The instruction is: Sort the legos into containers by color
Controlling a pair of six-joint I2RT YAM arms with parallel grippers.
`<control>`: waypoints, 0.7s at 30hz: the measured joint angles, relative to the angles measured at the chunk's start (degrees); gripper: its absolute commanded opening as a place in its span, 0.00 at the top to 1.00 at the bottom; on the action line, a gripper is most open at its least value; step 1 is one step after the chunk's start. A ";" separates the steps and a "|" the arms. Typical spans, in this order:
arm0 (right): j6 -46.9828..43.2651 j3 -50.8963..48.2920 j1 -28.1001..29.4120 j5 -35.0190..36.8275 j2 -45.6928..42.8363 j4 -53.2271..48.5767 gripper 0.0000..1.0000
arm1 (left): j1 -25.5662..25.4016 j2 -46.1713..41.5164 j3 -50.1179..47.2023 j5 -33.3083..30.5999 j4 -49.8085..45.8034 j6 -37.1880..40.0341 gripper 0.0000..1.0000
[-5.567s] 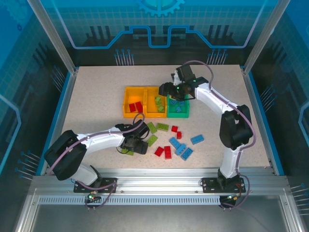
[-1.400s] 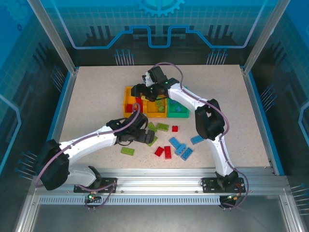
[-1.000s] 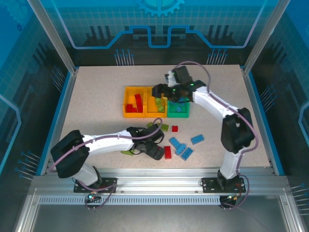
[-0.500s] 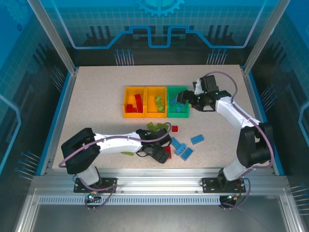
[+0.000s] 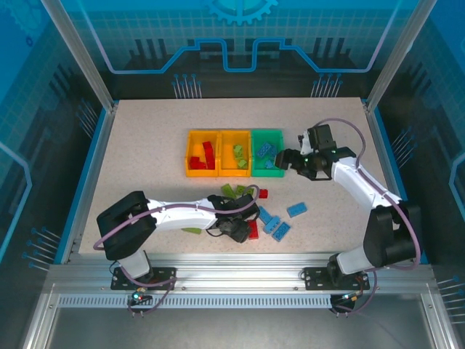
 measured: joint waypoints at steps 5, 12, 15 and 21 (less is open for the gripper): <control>-0.46 -3.63 -0.66 1.57 -1.99 -0.92 0.14 | 0.00 -0.17 0.00 -1.09 -0.04 -0.02 0.61; -0.35 -10.47 -0.63 3.91 -7.48 -2.19 0.14 | 1.75 -6.23 0.04 -4.37 -1.97 0.00 0.62; 0.07 -13.27 -0.26 5.42 -9.73 -3.21 0.14 | 5.14 -10.23 0.42 -5.20 -2.82 0.20 0.63; 2.60 -15.08 2.27 10.21 -10.80 -6.95 0.13 | 17.75 -14.95 3.37 -6.47 -3.67 2.71 0.65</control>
